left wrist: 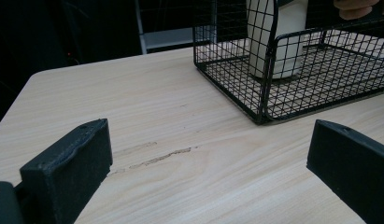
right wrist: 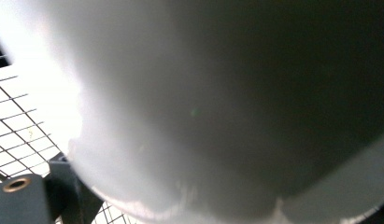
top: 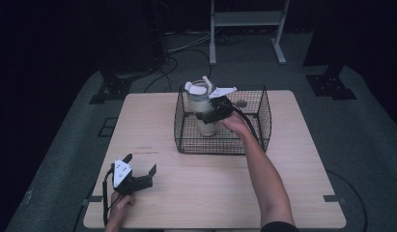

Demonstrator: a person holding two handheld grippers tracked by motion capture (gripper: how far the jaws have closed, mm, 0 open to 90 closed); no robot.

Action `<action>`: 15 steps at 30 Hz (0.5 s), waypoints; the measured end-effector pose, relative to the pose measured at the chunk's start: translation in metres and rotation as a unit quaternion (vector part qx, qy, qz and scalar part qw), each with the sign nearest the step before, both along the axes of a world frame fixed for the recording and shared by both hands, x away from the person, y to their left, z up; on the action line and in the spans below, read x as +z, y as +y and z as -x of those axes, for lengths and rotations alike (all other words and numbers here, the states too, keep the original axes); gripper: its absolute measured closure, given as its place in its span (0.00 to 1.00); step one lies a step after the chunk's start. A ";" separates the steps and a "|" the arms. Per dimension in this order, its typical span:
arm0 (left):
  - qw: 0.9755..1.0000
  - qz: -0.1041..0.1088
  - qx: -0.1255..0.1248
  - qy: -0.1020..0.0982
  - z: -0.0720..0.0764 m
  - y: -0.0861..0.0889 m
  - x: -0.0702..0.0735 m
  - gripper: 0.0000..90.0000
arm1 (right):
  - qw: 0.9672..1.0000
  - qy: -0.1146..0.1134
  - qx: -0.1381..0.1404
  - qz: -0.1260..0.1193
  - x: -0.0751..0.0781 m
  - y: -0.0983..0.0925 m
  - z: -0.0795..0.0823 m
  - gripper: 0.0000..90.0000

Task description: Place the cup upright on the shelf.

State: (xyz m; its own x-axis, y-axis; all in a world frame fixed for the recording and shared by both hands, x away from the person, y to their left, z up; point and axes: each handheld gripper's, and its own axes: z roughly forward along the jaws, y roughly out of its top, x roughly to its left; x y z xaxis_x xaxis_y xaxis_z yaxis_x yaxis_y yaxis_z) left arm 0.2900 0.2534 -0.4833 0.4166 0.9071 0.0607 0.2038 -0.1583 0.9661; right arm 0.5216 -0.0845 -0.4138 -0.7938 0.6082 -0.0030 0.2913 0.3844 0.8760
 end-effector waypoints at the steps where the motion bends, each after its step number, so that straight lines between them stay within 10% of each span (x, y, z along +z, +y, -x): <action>1: 1.000 0.000 0.000 0.000 0.000 0.000 0.000 0.00 | 1.000 0.000 0.000 0.000 0.000 0.000 0.000 0.09; 15: 1.000 0.001 -0.001 -0.001 0.000 0.000 0.000 0.00 | 1.000 -0.003 0.005 0.011 0.002 -0.008 0.004 0.09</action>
State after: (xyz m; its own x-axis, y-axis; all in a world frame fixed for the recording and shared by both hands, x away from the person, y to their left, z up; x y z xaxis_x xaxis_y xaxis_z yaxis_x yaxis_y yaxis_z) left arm 0.2900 0.2530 -0.4835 0.4177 0.9066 0.0603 0.2021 -0.1575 0.9666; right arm 0.5173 -0.0922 -0.4123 -0.7995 0.6004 -0.0205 0.2823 0.4055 0.8694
